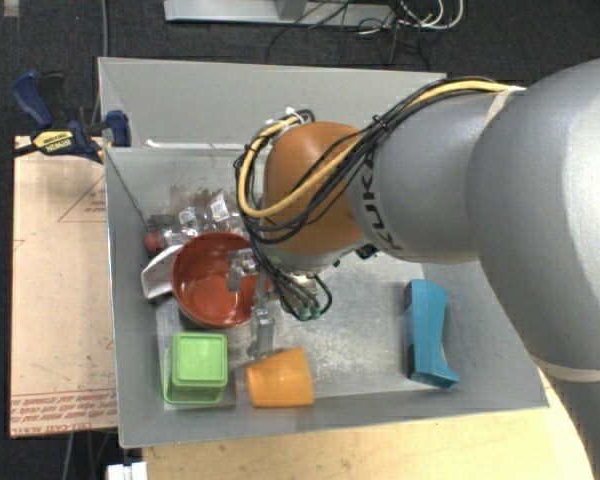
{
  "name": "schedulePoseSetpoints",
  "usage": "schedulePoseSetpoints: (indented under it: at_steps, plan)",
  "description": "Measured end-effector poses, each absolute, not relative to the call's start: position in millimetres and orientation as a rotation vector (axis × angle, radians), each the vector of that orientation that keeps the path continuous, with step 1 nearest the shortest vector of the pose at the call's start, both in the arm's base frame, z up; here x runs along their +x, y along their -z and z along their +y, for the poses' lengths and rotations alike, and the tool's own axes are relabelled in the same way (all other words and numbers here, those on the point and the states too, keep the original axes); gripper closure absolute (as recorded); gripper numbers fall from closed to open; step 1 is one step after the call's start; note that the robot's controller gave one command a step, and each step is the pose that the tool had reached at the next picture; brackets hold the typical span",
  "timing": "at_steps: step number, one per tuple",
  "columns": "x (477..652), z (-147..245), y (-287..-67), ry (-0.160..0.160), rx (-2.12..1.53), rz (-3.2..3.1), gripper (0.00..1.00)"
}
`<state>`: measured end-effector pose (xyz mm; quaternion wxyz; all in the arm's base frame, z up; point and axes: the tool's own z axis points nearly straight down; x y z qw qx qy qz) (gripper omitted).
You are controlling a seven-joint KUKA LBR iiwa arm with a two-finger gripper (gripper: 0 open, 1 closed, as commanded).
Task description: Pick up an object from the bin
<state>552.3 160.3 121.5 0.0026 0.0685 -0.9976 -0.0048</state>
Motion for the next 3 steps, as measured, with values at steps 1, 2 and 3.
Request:
schedulePoseSetpoints:
  at_steps: [1,2,3]
  plan:
    - [552.1,160.6,-121.4,0.015,0.215,-3.128,1.0]
    - [596.3,195.0,-66.4,0.016,0.238,-3.124,1.0]
    - [573.1,229.0,-212.2,0.023,0.197,-3.135,1.0]
